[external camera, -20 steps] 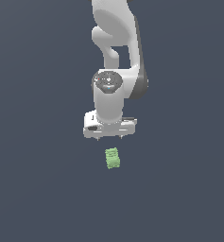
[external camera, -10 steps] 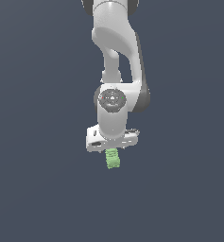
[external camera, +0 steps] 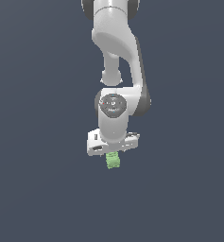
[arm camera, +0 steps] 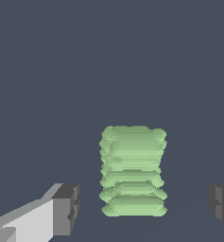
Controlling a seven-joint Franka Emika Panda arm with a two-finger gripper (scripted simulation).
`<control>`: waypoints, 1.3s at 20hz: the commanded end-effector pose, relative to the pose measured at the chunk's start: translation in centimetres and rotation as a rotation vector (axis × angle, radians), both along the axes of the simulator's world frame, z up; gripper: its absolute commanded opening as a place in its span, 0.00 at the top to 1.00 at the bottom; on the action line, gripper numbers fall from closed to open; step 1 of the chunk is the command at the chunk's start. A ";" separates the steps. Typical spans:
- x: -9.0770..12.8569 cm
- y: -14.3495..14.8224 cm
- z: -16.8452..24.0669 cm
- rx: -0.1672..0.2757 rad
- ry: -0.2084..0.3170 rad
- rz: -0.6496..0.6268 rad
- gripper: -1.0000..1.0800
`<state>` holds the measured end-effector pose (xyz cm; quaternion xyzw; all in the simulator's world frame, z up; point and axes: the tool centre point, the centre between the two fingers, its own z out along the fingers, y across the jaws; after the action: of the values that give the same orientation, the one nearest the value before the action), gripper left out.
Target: Pick up the object and move it to a goal position.
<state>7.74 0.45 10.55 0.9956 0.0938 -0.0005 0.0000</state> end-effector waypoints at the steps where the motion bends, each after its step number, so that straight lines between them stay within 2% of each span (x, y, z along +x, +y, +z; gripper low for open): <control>1: 0.0 0.0 -0.3 0.000 0.000 0.000 0.04; 10: -0.1 0.0 -4.5 0.000 -0.001 0.002 0.04; 16: 0.1 0.0 -5.0 0.000 -0.001 0.002 0.04; 17: 0.1 0.0 -5.0 0.000 -0.001 0.002 1.00; 26: 0.1 0.0 -5.0 0.000 -0.001 0.002 1.00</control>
<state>7.84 0.46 5.56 0.9955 0.0946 -0.0001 0.0000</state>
